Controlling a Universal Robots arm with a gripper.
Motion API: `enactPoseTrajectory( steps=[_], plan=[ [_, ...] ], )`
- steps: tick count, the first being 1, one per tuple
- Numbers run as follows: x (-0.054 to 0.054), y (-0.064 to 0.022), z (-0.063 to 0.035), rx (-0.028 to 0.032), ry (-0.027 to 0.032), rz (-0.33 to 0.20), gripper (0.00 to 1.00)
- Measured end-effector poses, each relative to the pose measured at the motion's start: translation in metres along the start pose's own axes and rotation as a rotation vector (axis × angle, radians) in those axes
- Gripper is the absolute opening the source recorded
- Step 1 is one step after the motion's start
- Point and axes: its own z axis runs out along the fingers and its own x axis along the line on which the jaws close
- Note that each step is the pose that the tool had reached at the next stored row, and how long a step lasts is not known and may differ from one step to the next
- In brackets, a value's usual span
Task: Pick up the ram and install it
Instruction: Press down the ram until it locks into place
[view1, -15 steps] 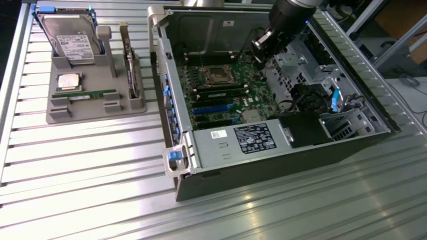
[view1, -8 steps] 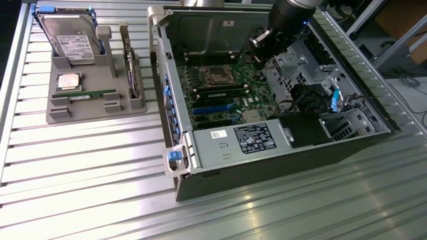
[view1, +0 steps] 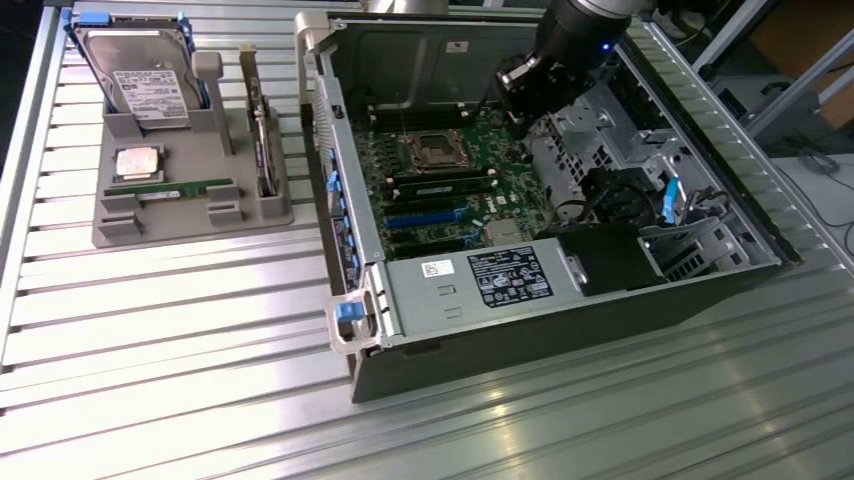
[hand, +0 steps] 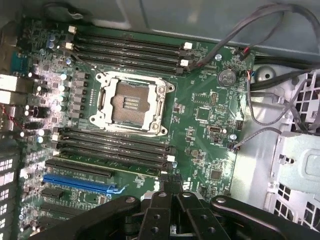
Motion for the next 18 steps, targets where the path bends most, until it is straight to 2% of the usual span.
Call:
enactPoseTrajectory(
  steps=[6,12,14,18],
  plan=[
    [-0.0001,0.0000,0.0007,-0.0069,-0.0022,0.109,0.11],
    [-0.0001,0.0000,0.0011,-0.0112,-0.0036,0.176,0.11],
    [-0.0001,0.0000,0.0013,-0.0139,-0.0045,0.218,0.11],
    [-0.0001,0.0000,0.0016,-0.0170,-0.0055,0.268,0.11]
  ],
)
